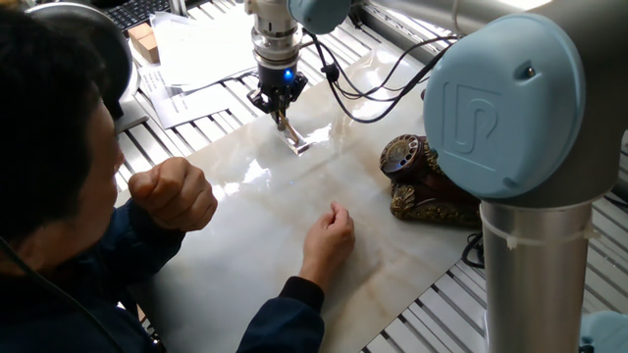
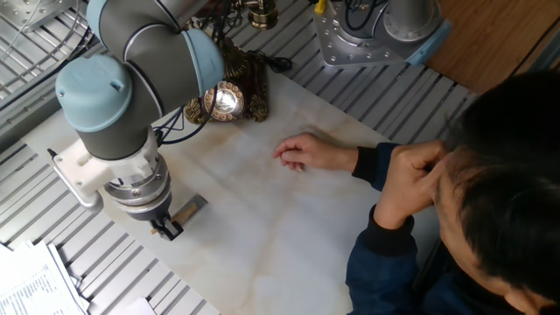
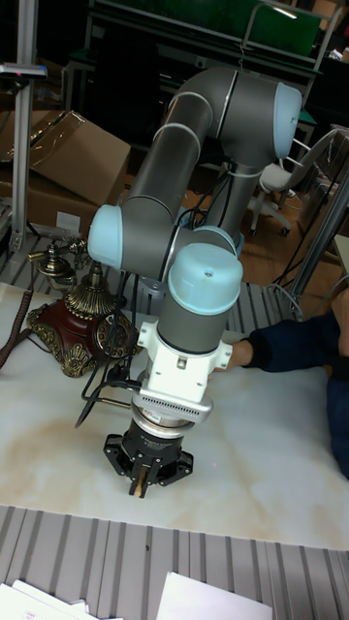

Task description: Dial a number on an old rotary phone

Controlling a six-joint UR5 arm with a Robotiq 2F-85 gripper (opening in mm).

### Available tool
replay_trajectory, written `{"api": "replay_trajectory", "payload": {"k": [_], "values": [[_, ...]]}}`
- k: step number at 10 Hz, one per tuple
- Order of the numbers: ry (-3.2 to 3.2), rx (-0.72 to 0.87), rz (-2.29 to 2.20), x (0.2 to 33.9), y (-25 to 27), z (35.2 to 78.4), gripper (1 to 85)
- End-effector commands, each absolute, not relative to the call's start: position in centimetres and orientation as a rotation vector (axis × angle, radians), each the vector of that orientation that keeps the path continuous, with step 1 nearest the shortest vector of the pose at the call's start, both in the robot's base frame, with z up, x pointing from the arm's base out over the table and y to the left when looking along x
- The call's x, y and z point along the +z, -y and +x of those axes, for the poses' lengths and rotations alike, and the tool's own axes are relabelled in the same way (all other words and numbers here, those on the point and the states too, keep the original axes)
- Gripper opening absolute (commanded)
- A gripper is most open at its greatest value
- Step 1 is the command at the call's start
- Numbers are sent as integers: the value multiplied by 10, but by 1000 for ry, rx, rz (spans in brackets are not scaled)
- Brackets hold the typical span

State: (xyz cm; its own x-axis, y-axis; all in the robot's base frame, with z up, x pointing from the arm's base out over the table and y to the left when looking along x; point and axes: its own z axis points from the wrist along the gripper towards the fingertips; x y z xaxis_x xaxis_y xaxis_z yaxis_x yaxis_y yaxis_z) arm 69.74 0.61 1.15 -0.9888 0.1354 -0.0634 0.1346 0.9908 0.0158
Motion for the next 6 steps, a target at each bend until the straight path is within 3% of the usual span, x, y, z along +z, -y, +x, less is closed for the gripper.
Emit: {"api": "replay_trajectory", "payload": {"k": [1, 3, 6], "values": [[-3067, 43, 258, 13, -10, 699, 120], [-3069, 38, 289, 15, -12, 702, 20], [-3125, 31, 239, 22, -13, 693, 20]]}}
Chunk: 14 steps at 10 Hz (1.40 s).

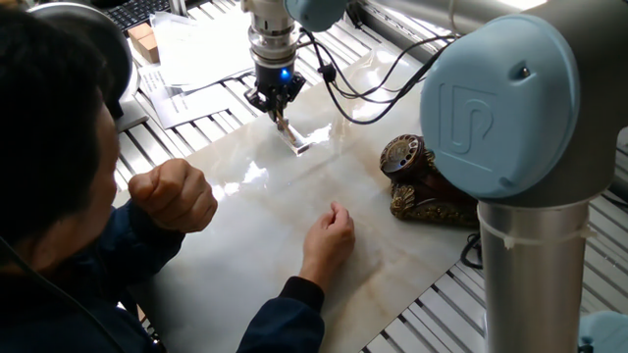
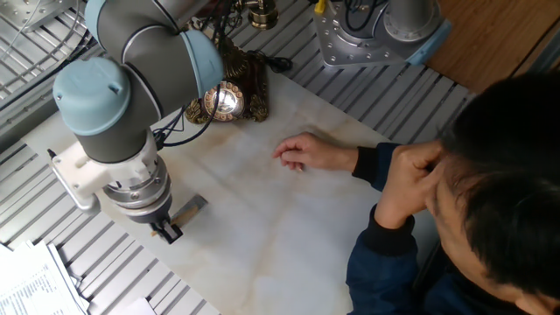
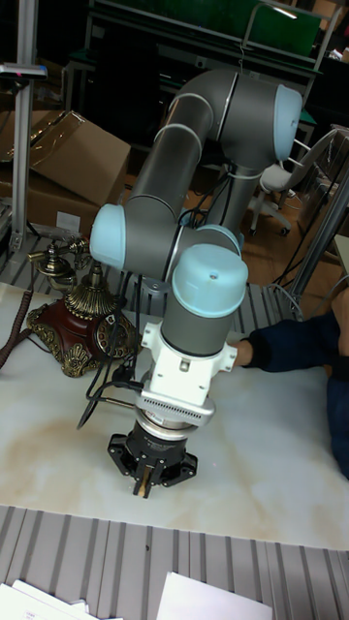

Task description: Dial a number on an old rotary phone

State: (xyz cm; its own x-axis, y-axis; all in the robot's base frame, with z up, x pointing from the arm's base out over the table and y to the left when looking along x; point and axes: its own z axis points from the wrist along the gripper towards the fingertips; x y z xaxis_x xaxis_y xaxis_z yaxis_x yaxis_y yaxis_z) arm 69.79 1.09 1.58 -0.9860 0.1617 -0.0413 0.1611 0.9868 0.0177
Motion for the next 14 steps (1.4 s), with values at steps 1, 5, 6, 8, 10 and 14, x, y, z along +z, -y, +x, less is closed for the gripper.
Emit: {"api": "replay_trajectory", "payload": {"k": [1, 5, 6, 8, 10, 14], "values": [[-3133, 19, 194, 28, -8, 695, 20], [-3107, -53, -146, 60, 16, 705, 20], [-3082, -68, -191, 74, 15, 708, 20], [-3070, -95, -283, 105, 19, 705, 20], [-3003, -140, -387, 129, 36, 699, 20], [-2865, -35, -507, 168, 9, 677, 20]]}}
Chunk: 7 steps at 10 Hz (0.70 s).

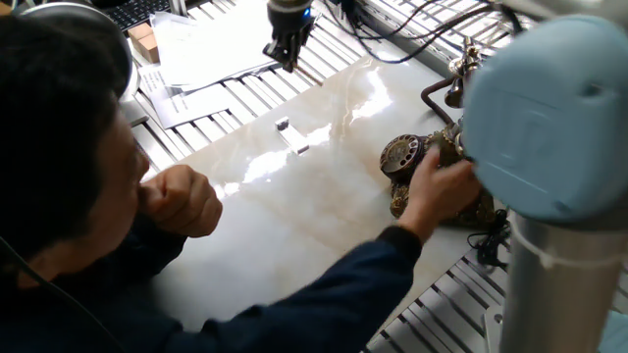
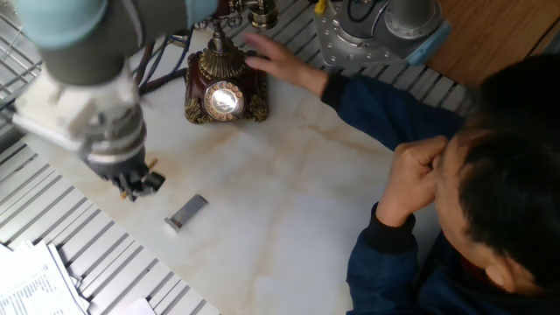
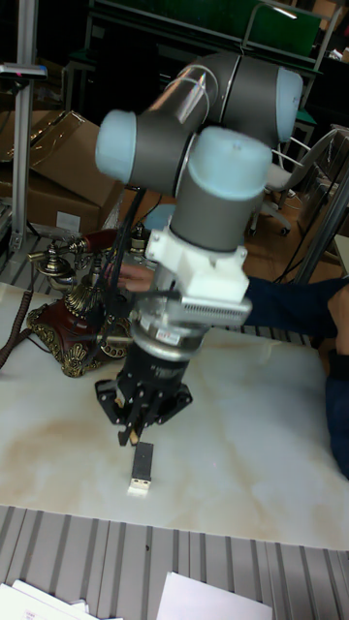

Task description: Dial a number on an old rotary phone

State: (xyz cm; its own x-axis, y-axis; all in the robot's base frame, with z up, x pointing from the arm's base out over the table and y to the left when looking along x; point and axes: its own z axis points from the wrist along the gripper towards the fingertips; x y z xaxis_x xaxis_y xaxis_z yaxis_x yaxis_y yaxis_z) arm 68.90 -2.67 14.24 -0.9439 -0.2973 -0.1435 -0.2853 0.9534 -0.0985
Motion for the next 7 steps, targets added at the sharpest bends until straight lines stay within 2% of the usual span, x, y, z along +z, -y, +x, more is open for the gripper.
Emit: {"api": "replay_trajectory", "payload": {"k": [1, 4, 7], "values": [[-2872, 2, -493, 171, 2, 667, 20], [-2876, 93, -491, 170, -3, 632, 20], [-2893, 56, -520, 164, 7, 625, 20]]}}
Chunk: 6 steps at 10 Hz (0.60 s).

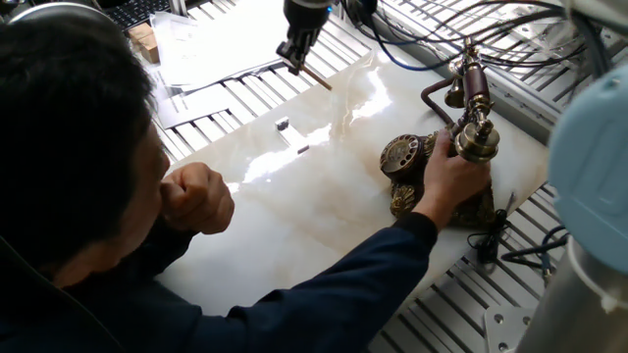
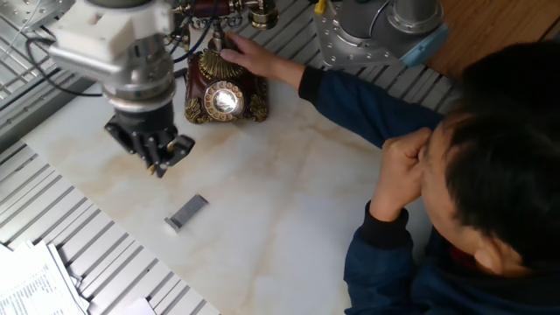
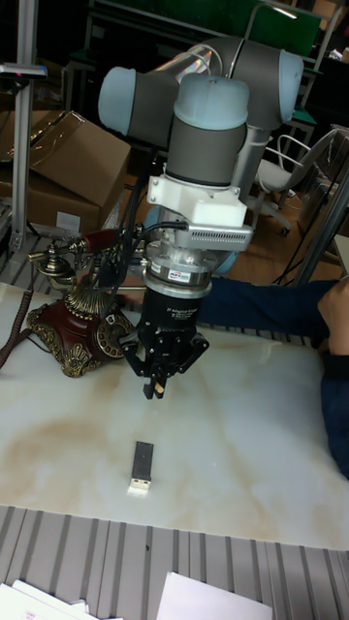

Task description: Dial a number on an old rotary phone

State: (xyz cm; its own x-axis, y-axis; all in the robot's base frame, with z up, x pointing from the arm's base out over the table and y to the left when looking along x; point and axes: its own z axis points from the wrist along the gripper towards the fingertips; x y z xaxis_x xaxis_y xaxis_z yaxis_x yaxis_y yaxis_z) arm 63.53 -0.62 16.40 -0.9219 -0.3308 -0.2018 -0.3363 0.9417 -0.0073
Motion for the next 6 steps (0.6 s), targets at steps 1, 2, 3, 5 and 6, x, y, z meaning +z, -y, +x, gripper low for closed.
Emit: {"api": "replay_trajectory", "payload": {"k": [1, 2, 3, 5, 6], "values": [[-2886, 34, -550, 164, 6, 630, 20], [-2894, 9, -566, 163, 10, 629, 20], [-2896, 22, -538, 163, 8, 630, 20], [-2901, 49, -484, 163, 4, 630, 20], [-2886, 74, -485, 164, -1, 633, 20]]}}
